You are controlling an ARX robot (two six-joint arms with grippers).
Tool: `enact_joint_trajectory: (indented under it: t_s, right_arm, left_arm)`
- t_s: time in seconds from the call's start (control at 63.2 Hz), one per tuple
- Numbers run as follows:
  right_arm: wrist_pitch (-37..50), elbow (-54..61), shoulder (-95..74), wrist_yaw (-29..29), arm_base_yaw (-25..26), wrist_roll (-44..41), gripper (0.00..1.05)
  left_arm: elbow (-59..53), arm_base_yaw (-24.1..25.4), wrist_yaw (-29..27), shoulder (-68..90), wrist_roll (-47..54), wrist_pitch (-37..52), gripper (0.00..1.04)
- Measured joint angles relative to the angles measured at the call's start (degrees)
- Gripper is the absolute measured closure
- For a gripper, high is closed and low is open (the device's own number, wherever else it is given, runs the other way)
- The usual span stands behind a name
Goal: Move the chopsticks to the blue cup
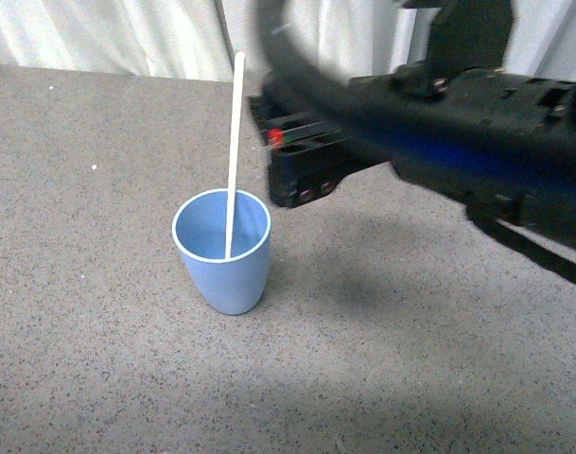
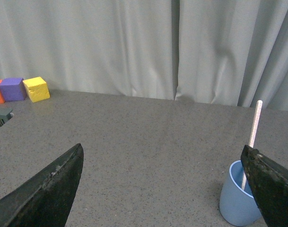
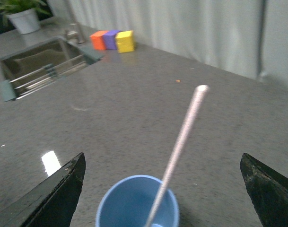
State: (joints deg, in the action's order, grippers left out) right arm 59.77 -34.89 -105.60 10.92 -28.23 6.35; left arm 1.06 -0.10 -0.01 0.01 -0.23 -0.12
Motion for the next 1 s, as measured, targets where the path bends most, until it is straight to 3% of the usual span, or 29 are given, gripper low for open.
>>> enact_joint_trajectory:
  t_s: [0.174,0.348,0.411,0.538,0.569,0.664,0.917,0.996]
  right_arm:
    - [-15.3,7.3,12.9,-14.1,9.7,0.9,0.09]
    - [-30.9,11.6,26.2,-20.4,19.1,5.2,0.09]
    - [-29.6,14.1,30.7,-22.6,21.1,4.7,0.10]
    - [-1.0,23.9,30.8,-15.5,23.8,-2.9,0.34]
    - [1.4,25.2,31.6,-14.8,23.9,-3.7,0.40]
    - [1.0,27.2,36.3,-11.6,26.3,-5.3,0.57]
    - [-7.0,31.5,48.4,-11.0,28.1,-6.0,1.04]
    - [-11.0,32.6,53.7,-11.0,28.2,-6.2,1.04]
  left_arm:
    - [0.0,0.0,0.0,0.0,0.0,0.0,0.07]
    - [0.0,0.0,0.0,0.0,0.0,0.0,0.07]
    - [0.0,0.0,0.0,0.0,0.0,0.0,0.07]
    - [0.0,0.0,0.1,0.0,0.0,0.0,0.07]
    - [0.0,0.0,0.0,0.0,0.0,0.0,0.07]
    - [0.0,0.0,0.0,0.0,0.0,0.0,0.07]
    - [0.0,0.0,0.0,0.0,0.0,0.0,0.07]
    - [0.0,0.0,0.0,0.0,0.0,0.0,0.07]
